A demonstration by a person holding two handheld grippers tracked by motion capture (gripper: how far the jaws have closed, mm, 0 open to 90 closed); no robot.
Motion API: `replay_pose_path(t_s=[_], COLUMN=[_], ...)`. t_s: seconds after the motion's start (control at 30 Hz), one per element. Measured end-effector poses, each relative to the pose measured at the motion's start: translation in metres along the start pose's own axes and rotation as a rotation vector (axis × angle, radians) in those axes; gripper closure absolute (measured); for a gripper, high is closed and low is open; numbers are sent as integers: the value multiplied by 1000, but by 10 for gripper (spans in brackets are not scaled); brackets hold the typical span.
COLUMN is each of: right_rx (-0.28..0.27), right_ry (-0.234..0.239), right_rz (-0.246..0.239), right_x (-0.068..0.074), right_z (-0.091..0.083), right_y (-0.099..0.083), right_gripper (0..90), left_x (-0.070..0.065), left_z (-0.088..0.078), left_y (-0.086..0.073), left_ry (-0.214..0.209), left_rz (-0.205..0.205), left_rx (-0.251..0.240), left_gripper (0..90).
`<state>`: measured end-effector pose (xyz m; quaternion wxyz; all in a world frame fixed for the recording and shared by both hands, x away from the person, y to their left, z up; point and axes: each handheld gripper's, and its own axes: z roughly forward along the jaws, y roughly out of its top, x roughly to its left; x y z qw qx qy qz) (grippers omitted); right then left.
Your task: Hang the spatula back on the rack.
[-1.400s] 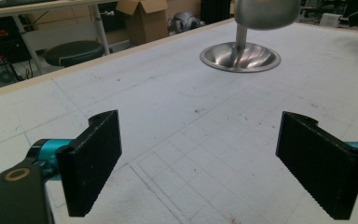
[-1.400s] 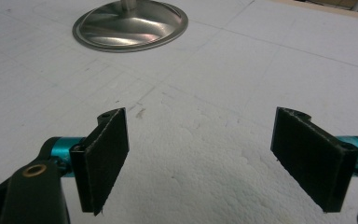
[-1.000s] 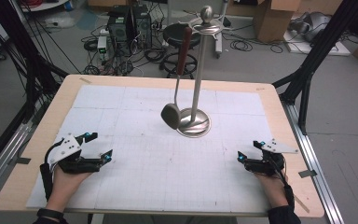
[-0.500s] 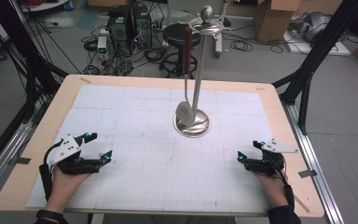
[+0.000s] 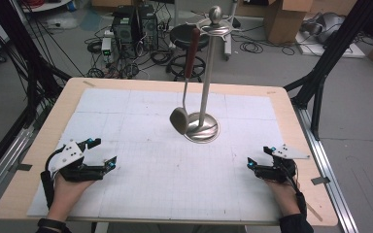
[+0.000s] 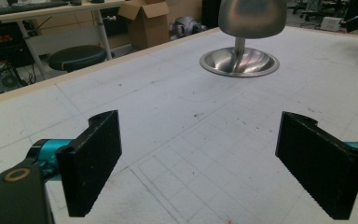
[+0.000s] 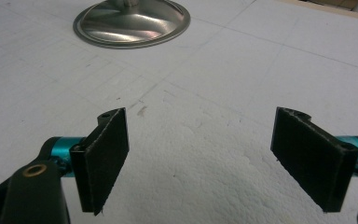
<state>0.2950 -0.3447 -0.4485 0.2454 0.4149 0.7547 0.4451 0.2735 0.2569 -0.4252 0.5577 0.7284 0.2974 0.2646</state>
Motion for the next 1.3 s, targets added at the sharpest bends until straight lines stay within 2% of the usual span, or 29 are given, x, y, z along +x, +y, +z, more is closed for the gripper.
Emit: replay_pose_path(t_s=[1.3], right_rx=[-1], right_ry=[2], right_rz=[7], right_x=[-1], right_z=[0], right_y=[0], right_gripper=[182], left_x=[1], left_z=[0], left_y=[0], left_ry=[11], left_rz=[2], left_rx=[-2], left_gripper=[150])
